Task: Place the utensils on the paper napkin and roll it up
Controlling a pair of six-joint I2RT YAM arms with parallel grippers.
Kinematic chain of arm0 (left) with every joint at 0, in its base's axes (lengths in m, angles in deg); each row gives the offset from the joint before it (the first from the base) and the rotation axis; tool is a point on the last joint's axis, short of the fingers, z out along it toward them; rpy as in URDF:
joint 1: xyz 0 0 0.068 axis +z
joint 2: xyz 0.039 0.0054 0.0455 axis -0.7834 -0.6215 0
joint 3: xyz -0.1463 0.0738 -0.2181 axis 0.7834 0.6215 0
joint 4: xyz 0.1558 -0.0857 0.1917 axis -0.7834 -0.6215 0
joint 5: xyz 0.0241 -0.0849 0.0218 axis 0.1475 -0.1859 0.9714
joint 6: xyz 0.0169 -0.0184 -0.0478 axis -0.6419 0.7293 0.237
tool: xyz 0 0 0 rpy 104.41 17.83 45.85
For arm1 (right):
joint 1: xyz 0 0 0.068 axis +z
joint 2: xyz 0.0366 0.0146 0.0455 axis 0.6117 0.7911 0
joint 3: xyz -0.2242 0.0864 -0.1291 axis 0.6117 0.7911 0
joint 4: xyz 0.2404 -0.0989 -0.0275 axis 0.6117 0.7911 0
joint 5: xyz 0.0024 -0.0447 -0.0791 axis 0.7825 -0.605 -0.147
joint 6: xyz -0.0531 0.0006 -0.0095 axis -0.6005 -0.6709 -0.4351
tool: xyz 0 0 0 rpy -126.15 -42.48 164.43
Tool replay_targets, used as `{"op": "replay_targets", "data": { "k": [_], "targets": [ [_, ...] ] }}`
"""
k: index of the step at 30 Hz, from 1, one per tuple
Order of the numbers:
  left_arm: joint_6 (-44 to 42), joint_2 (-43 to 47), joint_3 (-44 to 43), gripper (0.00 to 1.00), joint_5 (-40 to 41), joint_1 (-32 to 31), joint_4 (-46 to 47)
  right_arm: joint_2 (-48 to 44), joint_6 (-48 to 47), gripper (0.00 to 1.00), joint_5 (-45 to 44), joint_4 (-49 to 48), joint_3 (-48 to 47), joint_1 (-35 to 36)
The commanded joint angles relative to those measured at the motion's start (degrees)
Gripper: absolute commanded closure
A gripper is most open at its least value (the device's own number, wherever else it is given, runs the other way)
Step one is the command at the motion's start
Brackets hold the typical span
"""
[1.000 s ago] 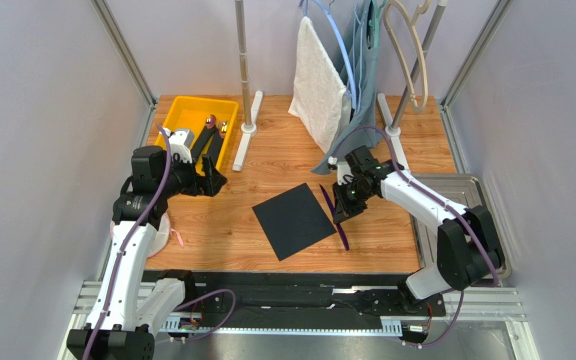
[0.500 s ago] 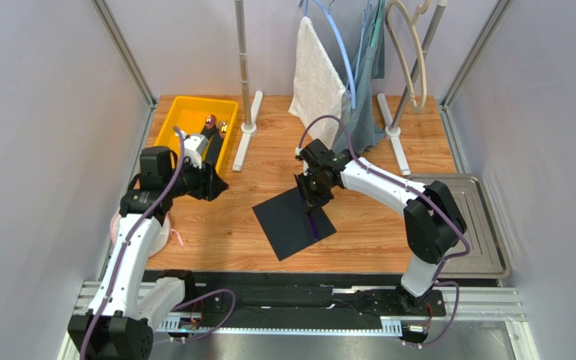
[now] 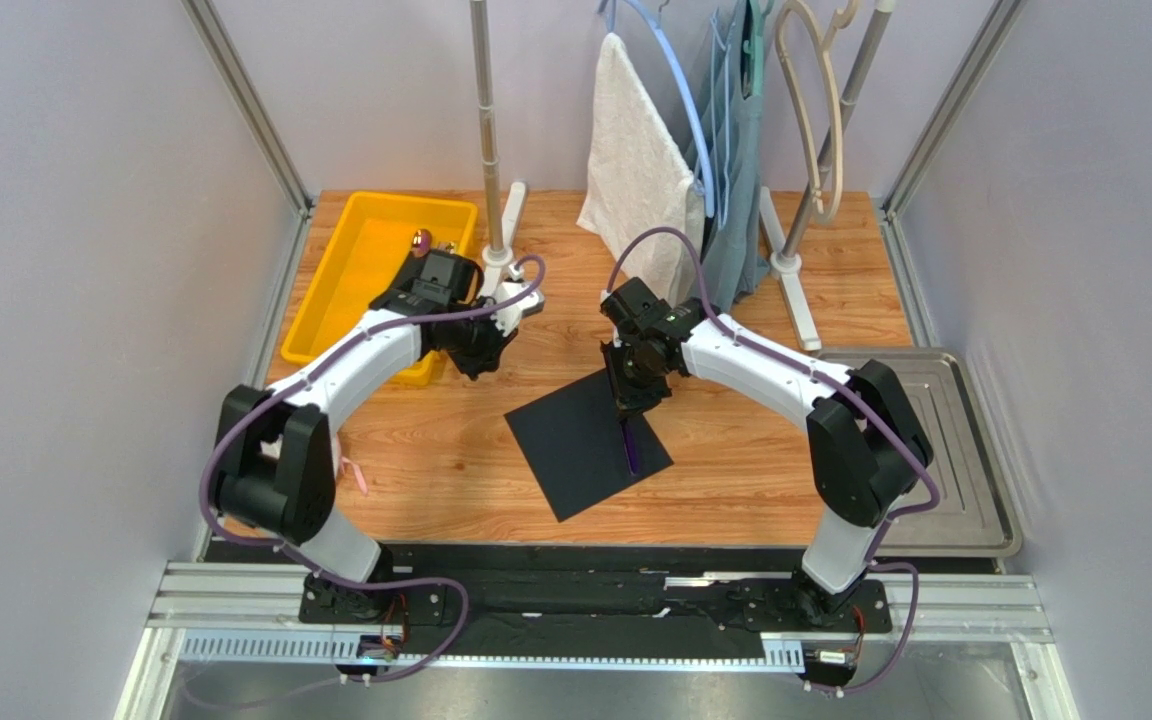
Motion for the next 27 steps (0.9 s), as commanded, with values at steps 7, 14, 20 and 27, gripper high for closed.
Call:
{"op": "replay_targets", "data": {
  "k": [7,14,20,27],
  "targets": [
    [-1.41,-8.36,-1.12,1.00,12.07,-6.88,3.92,0.68,1.94,1.00,-1.83,-1.85,1.19,-2.32],
    [-2.90,-11.18,-0.77,1.00,15.24,-9.69,3.39,1.20,1.68,1.00,-1.48,-2.03,1.02,-3.73],
    [-3.61,-10.83,0.98,1.00,12.52,-11.18,1.28,2.34,1.77,1.00,-1.47,-1.85,0.58,-4.35],
    [-3.35,-12.49,2.48,1.00,12.69,-13.30,0.31,2.78,1.41,1.00,-1.30,-1.68,0.93,-5.84]
  ]
}}
